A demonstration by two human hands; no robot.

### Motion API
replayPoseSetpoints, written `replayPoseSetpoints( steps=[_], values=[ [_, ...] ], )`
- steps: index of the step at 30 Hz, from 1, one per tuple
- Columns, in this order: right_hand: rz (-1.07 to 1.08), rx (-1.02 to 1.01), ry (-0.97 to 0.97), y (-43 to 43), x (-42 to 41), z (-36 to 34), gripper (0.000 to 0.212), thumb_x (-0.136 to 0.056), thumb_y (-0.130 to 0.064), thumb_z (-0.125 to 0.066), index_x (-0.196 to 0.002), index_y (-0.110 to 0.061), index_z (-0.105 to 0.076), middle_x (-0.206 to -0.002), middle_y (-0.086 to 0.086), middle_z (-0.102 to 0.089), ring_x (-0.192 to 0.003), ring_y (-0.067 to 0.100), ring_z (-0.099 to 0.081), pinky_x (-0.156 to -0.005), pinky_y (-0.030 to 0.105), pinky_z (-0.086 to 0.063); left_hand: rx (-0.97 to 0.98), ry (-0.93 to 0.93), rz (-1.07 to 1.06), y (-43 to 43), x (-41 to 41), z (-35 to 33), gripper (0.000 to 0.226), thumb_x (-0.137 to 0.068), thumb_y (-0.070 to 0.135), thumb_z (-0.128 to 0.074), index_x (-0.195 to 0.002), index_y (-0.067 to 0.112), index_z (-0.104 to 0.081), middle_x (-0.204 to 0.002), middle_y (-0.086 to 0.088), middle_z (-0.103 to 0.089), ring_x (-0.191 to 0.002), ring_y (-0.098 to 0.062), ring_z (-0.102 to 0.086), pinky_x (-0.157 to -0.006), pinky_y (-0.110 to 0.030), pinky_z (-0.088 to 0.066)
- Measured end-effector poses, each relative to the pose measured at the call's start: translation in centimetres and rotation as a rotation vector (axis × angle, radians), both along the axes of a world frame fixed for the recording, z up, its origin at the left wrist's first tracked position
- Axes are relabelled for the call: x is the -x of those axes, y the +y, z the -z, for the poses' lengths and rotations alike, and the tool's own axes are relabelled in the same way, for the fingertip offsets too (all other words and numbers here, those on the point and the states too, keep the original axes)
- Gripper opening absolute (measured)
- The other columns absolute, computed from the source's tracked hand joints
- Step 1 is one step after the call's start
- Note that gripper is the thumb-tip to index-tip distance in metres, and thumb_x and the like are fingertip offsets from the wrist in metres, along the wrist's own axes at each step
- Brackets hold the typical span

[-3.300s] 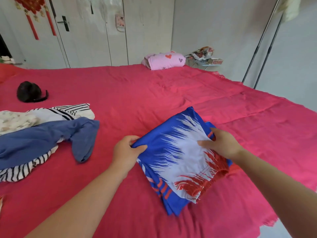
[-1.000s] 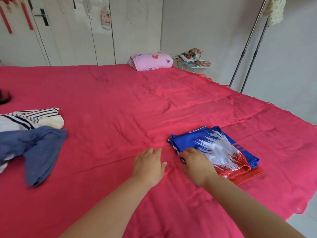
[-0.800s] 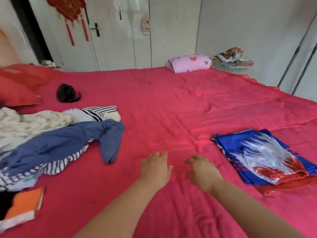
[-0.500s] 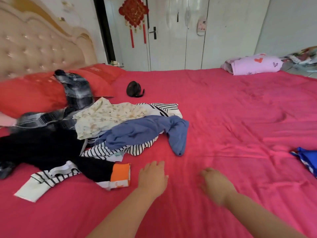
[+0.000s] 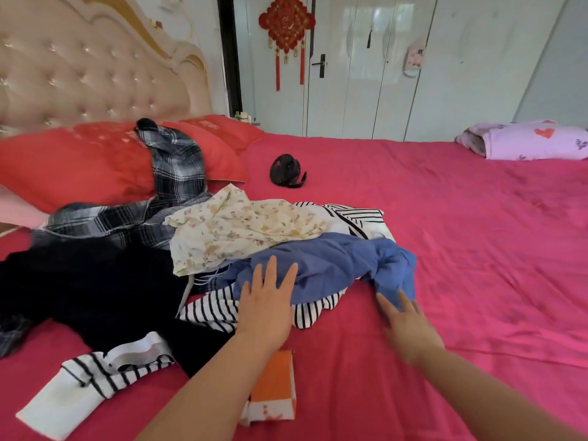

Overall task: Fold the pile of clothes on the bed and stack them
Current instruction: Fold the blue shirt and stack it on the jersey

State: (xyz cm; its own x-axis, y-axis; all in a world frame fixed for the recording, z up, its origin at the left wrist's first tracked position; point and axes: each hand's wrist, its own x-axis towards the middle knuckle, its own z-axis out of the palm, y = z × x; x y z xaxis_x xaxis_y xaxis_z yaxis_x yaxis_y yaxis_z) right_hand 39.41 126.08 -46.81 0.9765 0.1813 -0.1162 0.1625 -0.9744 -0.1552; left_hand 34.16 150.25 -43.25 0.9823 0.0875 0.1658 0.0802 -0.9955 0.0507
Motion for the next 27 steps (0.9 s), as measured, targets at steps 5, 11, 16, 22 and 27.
replayPoseSetpoints(
  steps=[5,11,16,22,27],
  values=[
    [-0.028,-0.004,-0.006,-1.2,-1.4,1.6,0.061,-0.092,-0.004,-0.031,-0.147,-0.029,-0.021,-0.156,0.000,-0.019,-0.139,0.016,-0.030,-0.111,0.026,-0.027,-0.012,0.101,0.018,-0.2,-3.1,0.7,0.056,-0.096,0.011,-0.037,-0.147,0.026,-0.020,-0.149,-0.009,-0.029,-0.131,-0.032,-0.035,-0.098,-0.043,-0.037],
    [-0.134,-0.063,-0.144,-5.3,1.1,0.5,0.051,-0.086,-0.003,-0.044,-0.130,-0.026,-0.051,-0.136,-0.006,-0.050,-0.125,0.010,-0.047,-0.103,0.019,-0.031,-0.002,-0.020,0.137,-3.7,-0.2,1.3,0.030,-0.090,0.010,-0.038,-0.112,0.021,-0.054,-0.106,-0.003,-0.064,-0.099,-0.024,-0.058,-0.071,-0.032,-0.040],
    [-0.041,-0.141,-0.183,-10.6,5.5,-2.2,0.045,-0.071,0.010,-0.053,-0.107,-0.012,-0.069,-0.113,0.008,-0.066,-0.107,0.024,-0.061,-0.094,0.030,-0.042,0.035,-0.069,0.353,-9.6,6.4,0.1,0.027,-0.045,0.022,-0.080,-0.066,0.025,-0.064,-0.055,0.004,-0.062,-0.050,-0.011,-0.060,-0.042,-0.018,-0.036],
    [0.192,-0.104,-0.228,-18.5,11.1,-5.5,0.042,-0.062,0.016,-0.052,-0.092,-0.005,-0.072,-0.096,0.019,-0.066,-0.094,0.036,-0.063,-0.083,0.042,-0.047,-0.025,0.115,0.551,-19.3,15.7,0.8,0.036,-0.025,0.043,-0.079,-0.053,0.029,-0.063,-0.042,0.011,-0.055,-0.038,-0.001,-0.052,-0.033,-0.013,-0.033],
    [0.399,0.054,-0.080,-23.0,14.6,-6.3,0.037,-0.077,0.000,-0.055,-0.105,-0.018,-0.071,-0.115,0.015,-0.061,-0.107,0.031,-0.058,-0.093,0.039,-0.046,0.313,0.356,0.685,-22.5,18.7,-0.1,0.030,-0.088,0.021,-0.054,-0.118,0.018,-0.054,-0.116,-0.010,-0.062,-0.109,-0.031,-0.056,-0.087,-0.041,-0.044]
  ],
)
